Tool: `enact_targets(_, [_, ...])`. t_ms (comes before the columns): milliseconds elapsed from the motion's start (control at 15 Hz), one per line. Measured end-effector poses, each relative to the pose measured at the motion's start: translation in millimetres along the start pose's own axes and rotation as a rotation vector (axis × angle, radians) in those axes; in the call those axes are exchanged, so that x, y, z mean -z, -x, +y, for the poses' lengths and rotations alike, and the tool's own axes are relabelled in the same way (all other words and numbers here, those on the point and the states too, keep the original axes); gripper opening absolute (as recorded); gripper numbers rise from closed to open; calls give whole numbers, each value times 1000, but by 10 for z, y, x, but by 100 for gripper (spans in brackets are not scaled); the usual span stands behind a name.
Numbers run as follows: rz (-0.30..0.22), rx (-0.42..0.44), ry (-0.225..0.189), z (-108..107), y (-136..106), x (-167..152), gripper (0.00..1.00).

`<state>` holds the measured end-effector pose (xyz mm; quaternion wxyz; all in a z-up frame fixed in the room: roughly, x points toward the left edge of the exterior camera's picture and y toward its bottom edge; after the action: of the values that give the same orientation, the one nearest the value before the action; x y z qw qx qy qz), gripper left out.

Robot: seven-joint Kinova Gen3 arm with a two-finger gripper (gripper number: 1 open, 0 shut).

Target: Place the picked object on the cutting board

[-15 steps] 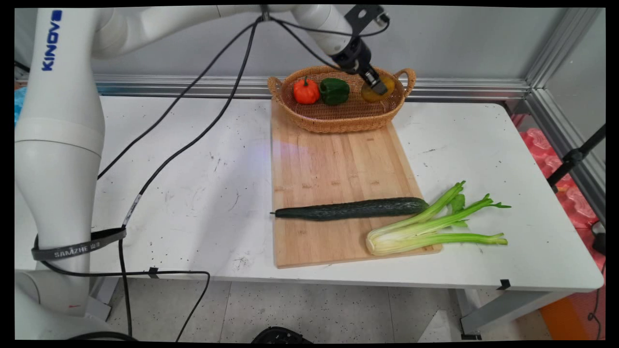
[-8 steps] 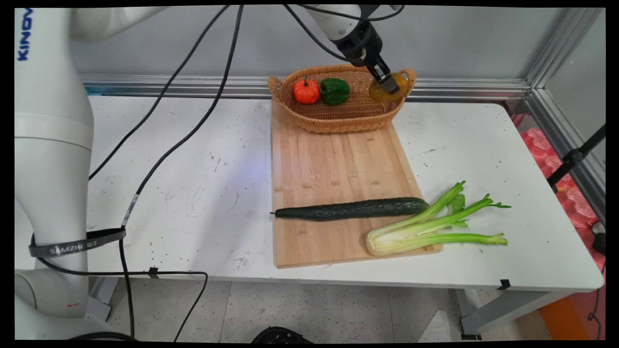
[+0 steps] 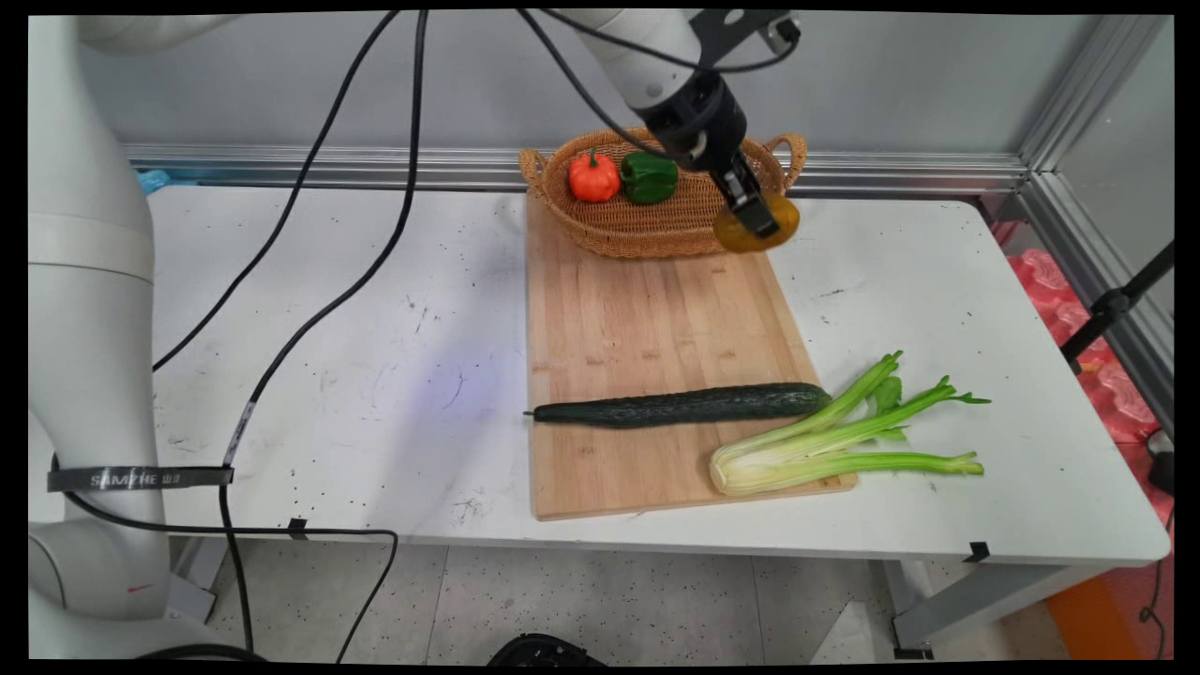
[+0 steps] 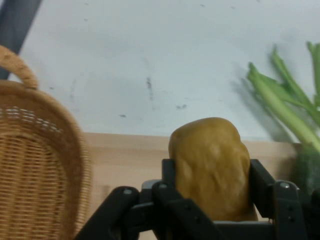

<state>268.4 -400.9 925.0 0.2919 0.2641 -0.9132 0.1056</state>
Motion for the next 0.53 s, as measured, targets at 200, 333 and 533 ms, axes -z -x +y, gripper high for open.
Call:
enact_targets(200, [-13,-7,11,180,115,-54,0])
enact_targets(333, [-21,-12,15,240,201,-106,0])
enact_targets(533, [-38,-21,15,298,395,-242,0])
